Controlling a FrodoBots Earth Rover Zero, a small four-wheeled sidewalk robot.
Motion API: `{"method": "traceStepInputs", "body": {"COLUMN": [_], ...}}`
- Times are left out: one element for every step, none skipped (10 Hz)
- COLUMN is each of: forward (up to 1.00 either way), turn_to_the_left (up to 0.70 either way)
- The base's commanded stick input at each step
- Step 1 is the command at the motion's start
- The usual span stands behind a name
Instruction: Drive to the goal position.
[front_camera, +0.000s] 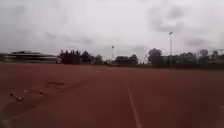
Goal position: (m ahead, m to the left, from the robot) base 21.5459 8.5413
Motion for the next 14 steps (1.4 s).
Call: {"method": "traceStepInputs", "body": {"forward": [0.5, 0.5, 0.5, 0.5, 0.5, 0.5, 0.5, 0.5, 0.5, 0.5, 0.5, 0.5, 0.5, 0.5], "turn_to_the_left": [-0.39, -0.16, 0.0, 0.0, 0.0, 0.0, 0.0, 0.0, 0.0, 0.0, 0.0, 0.0, 0.0, 0.0]}}
